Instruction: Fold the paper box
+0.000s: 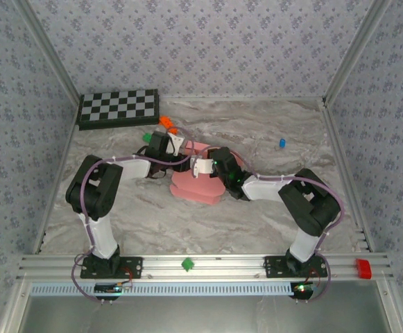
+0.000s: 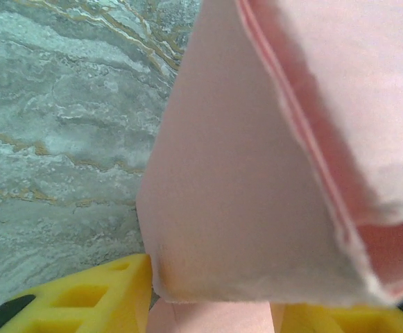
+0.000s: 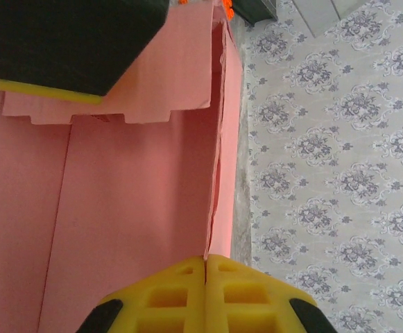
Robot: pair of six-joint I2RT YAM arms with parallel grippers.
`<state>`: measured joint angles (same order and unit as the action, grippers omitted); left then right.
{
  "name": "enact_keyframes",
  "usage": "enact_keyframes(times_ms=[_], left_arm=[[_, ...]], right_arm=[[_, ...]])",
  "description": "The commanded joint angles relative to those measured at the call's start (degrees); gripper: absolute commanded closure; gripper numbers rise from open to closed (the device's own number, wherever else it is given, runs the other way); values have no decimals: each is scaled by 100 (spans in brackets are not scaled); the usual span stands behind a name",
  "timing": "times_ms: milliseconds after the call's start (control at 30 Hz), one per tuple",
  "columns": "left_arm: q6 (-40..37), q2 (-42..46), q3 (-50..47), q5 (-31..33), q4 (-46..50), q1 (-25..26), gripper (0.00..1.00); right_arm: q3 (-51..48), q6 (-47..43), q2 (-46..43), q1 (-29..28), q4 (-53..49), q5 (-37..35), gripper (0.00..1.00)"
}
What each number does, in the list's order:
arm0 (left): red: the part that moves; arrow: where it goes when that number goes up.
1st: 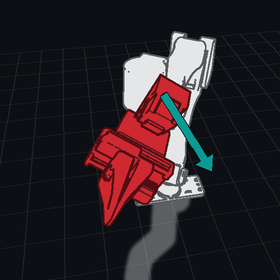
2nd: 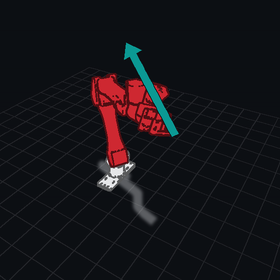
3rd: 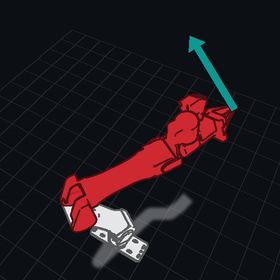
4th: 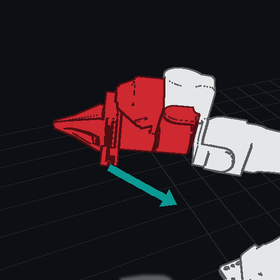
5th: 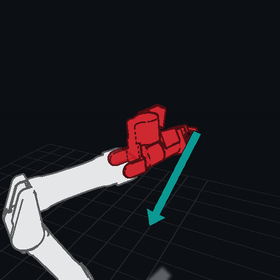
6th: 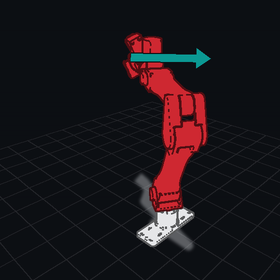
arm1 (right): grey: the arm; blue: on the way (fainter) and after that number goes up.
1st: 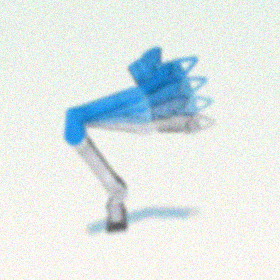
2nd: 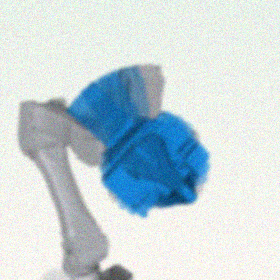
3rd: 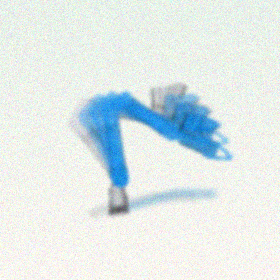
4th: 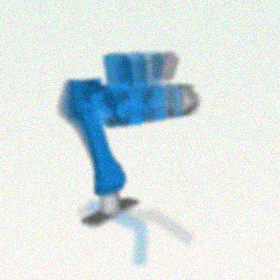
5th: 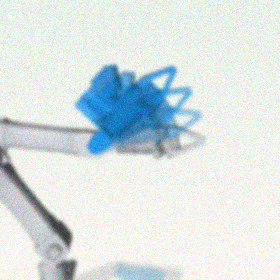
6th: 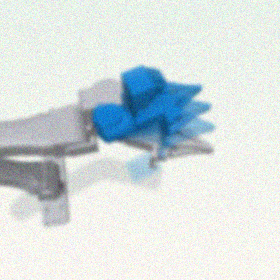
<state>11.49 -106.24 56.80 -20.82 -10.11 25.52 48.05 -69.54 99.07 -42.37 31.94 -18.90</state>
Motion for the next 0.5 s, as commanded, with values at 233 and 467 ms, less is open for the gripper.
enact_keyframes(times_ms=[233,467], left_arm=[[261,-2,151,264,-489,31,59],[358,-7,122,495,-671,58,59]], right_arm=[[66,-35,127,-98,-121,25,100],[89,-4,180,-125,-137,17,100]])
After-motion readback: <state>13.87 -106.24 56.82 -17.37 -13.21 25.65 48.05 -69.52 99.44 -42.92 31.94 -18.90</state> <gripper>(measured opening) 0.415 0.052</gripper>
